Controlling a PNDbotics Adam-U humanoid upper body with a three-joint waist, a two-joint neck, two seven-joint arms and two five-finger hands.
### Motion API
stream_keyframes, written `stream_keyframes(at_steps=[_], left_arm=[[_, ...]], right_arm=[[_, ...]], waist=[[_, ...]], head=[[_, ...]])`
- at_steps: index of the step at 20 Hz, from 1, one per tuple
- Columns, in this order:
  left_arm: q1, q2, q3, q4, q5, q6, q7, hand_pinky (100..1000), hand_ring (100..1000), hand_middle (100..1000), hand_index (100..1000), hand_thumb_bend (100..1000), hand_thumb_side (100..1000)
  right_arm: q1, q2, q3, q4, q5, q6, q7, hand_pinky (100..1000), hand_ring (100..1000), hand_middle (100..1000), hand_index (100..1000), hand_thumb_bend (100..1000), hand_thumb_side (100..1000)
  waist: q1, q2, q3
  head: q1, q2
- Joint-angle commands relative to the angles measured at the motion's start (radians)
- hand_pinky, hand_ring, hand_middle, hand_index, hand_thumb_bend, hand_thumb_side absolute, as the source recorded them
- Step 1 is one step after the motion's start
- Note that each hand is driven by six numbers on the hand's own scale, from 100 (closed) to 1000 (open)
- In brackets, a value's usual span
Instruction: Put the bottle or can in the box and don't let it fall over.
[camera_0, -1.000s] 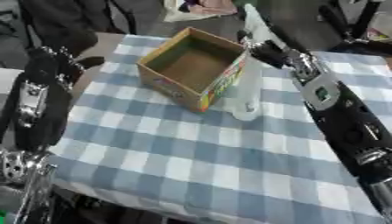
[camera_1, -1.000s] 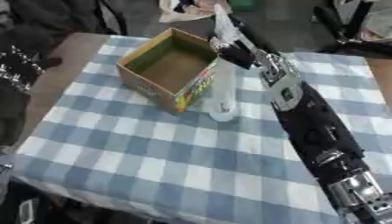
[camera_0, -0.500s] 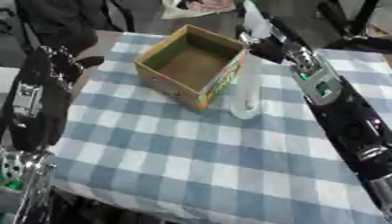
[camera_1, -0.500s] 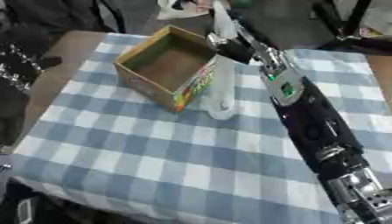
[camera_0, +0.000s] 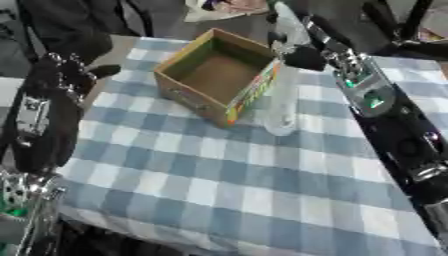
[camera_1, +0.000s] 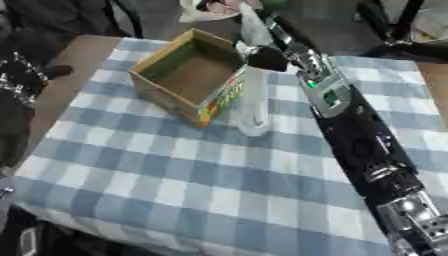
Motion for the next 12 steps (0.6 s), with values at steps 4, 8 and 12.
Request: stream_keyframes(at_steps=[4, 8, 12], left_arm=[[-0.013, 0.015, 0.002, -0.021, 0.005, -0.003, -0.002, 821, 910, 810, 906, 299, 898], [-0.014, 0.015, 0.002, -0.021, 0.004, -0.003, 0.0, 821, 910, 810, 906, 300, 899], [-0.013, 0.014, 0.003, -0.021, 0.004, -0.001, 0.001, 820, 911, 810, 906, 300, 901]], right_arm=[[-0.023, -0.026, 0.0, -0.031, -0.066, 0.002, 0.004, 636, 966, 625, 677, 100, 339], [-0.023, -0.026, -0.003, -0.032, -0.093, 0.009, -0.013, 598, 912, 523, 579, 100, 382], [-0.022, -0.027, -0.004, -0.029, -0.123, 0.025, -0.041, 569, 880, 451, 502, 100, 408]], waist=[[0.002, -0.01, -0.003], [0.002, -0.01, -0.004], [0.002, -0.01, -0.004]], head=[[0.0, 0.005], [-0.001, 0.005], [-0.003, 0.005]])
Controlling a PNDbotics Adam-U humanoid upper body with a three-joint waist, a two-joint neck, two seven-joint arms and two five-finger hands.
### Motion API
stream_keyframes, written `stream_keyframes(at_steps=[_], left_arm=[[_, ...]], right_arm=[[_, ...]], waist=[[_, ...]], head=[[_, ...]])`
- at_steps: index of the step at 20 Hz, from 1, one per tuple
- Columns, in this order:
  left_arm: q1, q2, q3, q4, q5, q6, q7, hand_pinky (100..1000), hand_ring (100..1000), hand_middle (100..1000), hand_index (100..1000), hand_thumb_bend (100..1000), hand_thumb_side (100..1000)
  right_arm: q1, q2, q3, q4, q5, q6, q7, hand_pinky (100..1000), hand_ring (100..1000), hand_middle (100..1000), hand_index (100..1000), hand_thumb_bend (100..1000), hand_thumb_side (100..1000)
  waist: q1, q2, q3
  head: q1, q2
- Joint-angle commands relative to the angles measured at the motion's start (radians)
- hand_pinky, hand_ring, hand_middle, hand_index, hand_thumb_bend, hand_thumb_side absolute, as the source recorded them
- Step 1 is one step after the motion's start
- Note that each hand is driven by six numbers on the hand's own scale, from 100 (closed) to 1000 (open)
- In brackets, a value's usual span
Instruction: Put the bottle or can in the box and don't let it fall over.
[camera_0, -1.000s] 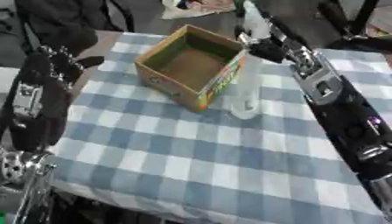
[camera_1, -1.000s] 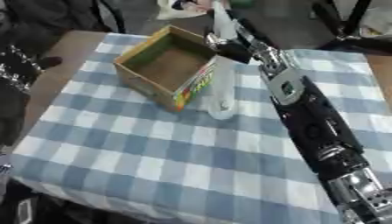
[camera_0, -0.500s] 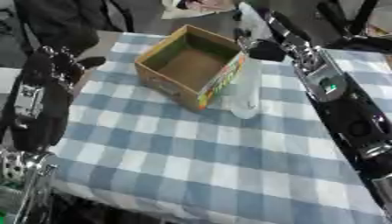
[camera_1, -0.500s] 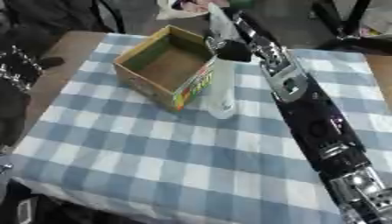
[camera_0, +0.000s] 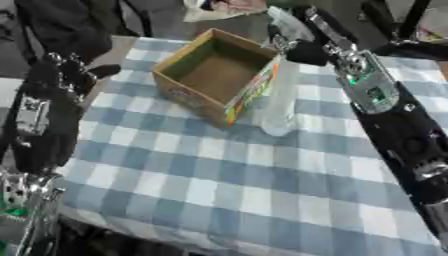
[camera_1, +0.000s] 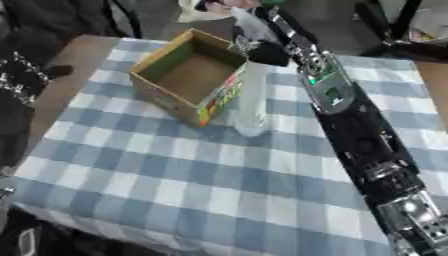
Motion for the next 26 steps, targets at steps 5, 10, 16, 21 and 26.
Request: stream_keyframes(at_steps=[5, 10, 16, 21, 26], left_arm=[[-0.014, 0.014, 0.002, -0.021, 0.004, -0.001, 0.002, 819, 911, 810, 906, 300, 900], [-0.018, 0.014, 0.003, -0.021, 0.015, -0.01, 0.006, 817, 908, 810, 906, 306, 891], [-0.021, 0.017, 0.003, -0.021, 0.055, -0.024, 0.005, 815, 902, 807, 905, 317, 878], [-0.021, 0.019, 0.006, -0.021, 0.085, -0.026, -0.001, 815, 900, 806, 903, 319, 875], [-0.02, 0.021, 0.008, -0.021, 0.088, -0.025, -0.003, 813, 896, 813, 903, 319, 875]], right_arm=[[-0.022, -0.028, -0.001, -0.024, -0.041, 0.015, -0.032, 558, 875, 433, 485, 100, 413], [-0.028, -0.044, -0.003, -0.041, -0.07, 0.021, -0.029, 559, 875, 426, 480, 100, 419], [-0.04, -0.094, -0.015, -0.067, -0.12, 0.025, -0.032, 559, 864, 419, 474, 100, 427], [-0.05, -0.135, -0.024, -0.093, -0.171, 0.033, -0.045, 559, 859, 416, 471, 100, 431], [-0.051, -0.14, -0.024, -0.101, -0.18, 0.037, -0.046, 564, 840, 419, 465, 100, 1000]], waist=[[0.0, -0.01, 0.001], [-0.003, -0.012, 0.001], [-0.012, -0.019, 0.005], [-0.019, -0.022, 0.007], [-0.019, -0.023, 0.008]], head=[[-0.003, 0.005], [-0.004, 0.005], [-0.018, 0.005], [-0.023, 0.005], [-0.026, 0.005]])
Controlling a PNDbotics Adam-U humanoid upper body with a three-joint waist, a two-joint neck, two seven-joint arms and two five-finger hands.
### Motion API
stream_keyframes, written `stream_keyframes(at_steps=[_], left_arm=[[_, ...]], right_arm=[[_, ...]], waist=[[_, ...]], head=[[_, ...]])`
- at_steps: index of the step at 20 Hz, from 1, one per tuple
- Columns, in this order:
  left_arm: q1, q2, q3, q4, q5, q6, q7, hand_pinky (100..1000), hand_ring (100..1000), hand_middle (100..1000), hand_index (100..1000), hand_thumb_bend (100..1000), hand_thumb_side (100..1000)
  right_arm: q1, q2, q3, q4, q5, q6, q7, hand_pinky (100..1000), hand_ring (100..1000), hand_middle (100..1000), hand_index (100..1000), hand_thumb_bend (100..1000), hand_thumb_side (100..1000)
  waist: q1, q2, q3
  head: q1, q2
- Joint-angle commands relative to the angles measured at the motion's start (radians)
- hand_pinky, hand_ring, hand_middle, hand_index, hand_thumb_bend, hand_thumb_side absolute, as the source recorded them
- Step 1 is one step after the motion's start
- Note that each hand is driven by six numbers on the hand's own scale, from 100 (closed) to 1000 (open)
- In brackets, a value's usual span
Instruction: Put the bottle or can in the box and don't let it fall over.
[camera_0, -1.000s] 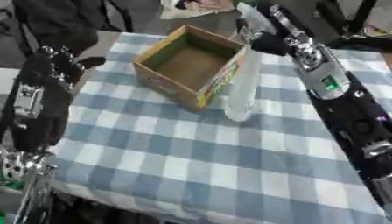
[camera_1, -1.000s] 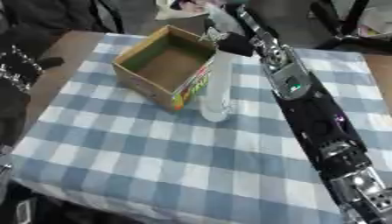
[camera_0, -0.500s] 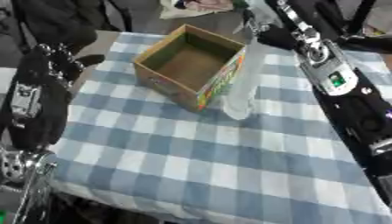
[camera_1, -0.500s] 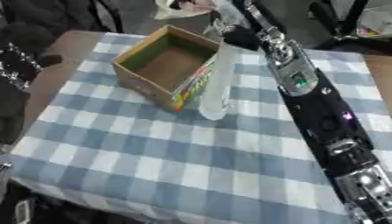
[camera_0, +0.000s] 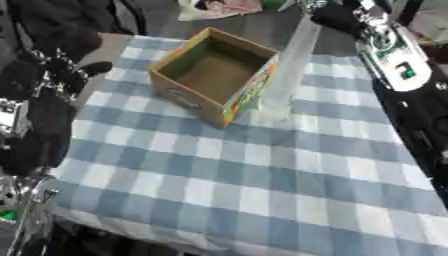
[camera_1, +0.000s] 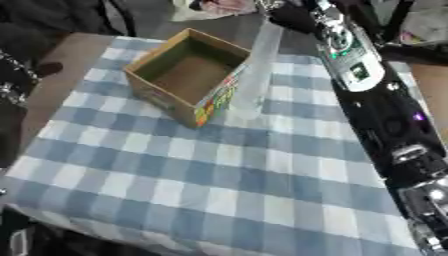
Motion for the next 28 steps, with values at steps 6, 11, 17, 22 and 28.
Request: stream_keyframes(at_steps=[6, 11, 17, 22, 28], left_arm=[[-0.086, 0.019, 0.02, -0.021, 0.008, -0.012, 0.001, 801, 883, 799, 901, 343, 841], [-0.138, 0.016, 0.025, -0.021, 0.02, -0.019, 0.006, 801, 881, 798, 901, 350, 830], [-0.166, 0.005, 0.021, -0.021, 0.024, -0.022, 0.004, 802, 881, 798, 902, 348, 833], [-0.174, 0.001, 0.02, -0.021, 0.02, -0.024, 0.001, 802, 882, 798, 903, 343, 840], [-0.169, 0.003, 0.022, -0.021, 0.007, -0.025, 0.003, 802, 882, 798, 904, 340, 843]], right_arm=[[-0.102, -0.117, -0.07, -0.024, -0.08, -0.025, -0.031, 569, 843, 411, 467, 100, 447], [-0.128, -0.153, -0.083, -0.013, -0.15, -0.049, -0.019, 585, 850, 414, 471, 100, 452], [-0.137, -0.148, -0.092, 0.026, -0.185, -0.107, 0.024, 639, 875, 434, 482, 100, 455], [-0.132, -0.151, -0.106, 0.068, -0.16, -0.174, 0.009, 749, 1000, 775, 832, 100, 488], [-0.099, -0.161, -0.089, 0.094, -0.072, -0.264, 0.05, 964, 1000, 1000, 1000, 100, 706]], waist=[[-0.073, 0.007, 0.093], [-0.099, 0.037, 0.148], [-0.111, 0.068, 0.181], [-0.114, 0.084, 0.187], [-0.108, 0.088, 0.17]], head=[[-0.102, -0.05], [-0.163, -0.103], [-0.191, -0.129], [-0.197, -0.142], [-0.193, -0.138]])
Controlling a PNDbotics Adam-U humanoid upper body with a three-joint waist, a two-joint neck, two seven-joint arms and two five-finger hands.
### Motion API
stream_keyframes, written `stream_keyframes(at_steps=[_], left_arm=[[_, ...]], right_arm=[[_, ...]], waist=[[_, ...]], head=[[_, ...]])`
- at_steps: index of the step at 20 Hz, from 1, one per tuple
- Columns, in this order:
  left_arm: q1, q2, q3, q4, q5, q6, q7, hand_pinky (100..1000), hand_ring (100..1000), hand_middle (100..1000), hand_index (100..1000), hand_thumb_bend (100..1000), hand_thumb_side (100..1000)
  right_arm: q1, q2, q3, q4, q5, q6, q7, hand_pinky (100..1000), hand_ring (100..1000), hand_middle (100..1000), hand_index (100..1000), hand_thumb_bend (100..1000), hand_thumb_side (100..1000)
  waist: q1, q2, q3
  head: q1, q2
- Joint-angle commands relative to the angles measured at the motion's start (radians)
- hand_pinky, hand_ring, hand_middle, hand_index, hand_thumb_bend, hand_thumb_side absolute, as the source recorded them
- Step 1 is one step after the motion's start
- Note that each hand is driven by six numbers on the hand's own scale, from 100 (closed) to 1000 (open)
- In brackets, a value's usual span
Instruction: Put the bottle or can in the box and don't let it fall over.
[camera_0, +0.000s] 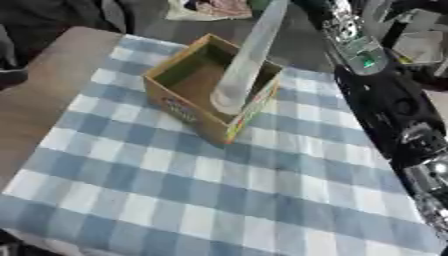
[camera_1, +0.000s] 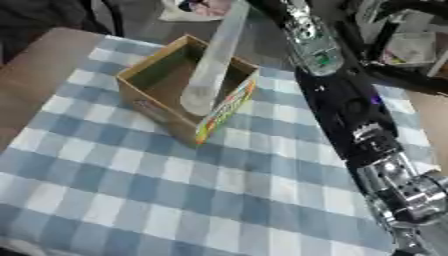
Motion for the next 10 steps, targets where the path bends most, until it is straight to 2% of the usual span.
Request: stream_keyframes(at_steps=[1, 6, 10], left_arm=[[-0.01, 0.005, 0.004, -0.02, -0.01, -0.003, 0.0, 802, 882, 798, 904, 339, 844], [-0.006, 0.006, 0.005, -0.02, -0.016, -0.003, 0.002, 802, 882, 798, 905, 338, 845], [0.001, 0.008, 0.005, -0.02, -0.018, -0.002, 0.001, 802, 883, 798, 905, 336, 849]], right_arm=[[-0.005, -0.035, -0.002, 0.013, 0.048, -0.049, 0.035, 971, 1000, 1000, 1000, 100, 740], [0.003, -0.026, -0.023, 0.054, 0.124, -0.122, 0.039, 977, 1000, 1000, 1000, 100, 730], [-0.002, -0.022, -0.023, 0.03, 0.132, -0.136, 0.009, 974, 1000, 1000, 1000, 100, 695]], waist=[[0.014, -0.01, -0.005], [0.021, -0.013, -0.017], [0.027, -0.015, -0.026]], head=[[0.001, -0.009], [0.0, -0.004], [-0.002, 0.004]])
